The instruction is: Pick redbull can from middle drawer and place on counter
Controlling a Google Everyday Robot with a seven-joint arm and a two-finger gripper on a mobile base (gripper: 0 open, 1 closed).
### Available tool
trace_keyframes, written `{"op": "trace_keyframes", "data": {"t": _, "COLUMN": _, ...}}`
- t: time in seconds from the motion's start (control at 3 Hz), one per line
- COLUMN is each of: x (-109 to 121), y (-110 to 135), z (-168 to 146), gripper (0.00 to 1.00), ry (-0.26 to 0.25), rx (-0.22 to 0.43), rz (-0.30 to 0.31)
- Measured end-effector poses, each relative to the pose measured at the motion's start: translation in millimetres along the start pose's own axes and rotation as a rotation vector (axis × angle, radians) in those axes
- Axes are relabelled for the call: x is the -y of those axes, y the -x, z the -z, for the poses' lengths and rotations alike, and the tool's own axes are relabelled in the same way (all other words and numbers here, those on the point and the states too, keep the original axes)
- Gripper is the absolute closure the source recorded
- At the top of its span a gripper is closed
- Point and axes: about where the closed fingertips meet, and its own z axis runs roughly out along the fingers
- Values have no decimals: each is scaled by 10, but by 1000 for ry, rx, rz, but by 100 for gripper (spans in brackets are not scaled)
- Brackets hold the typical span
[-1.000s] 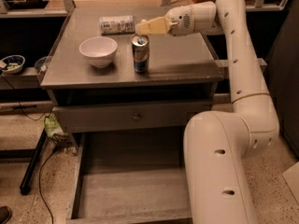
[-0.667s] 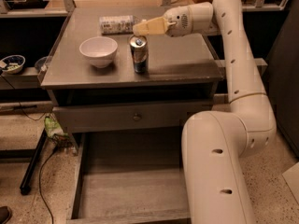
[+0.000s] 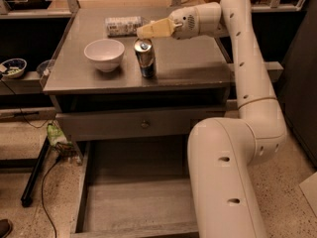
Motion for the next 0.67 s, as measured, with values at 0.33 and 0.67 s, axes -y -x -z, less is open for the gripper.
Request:
{"op": "trace_keyframes", "data": {"t": 0.33, "x": 13, "y": -2, "z": -31, "gripper": 100, "ry": 4, "rx": -2, "rz": 1}}
{"op": "trace_keyframes", "data": {"t": 0.67, "x": 25, "y": -7, "z": -49, "gripper": 100, "ry": 7, "rx": -3, "rz": 2}}
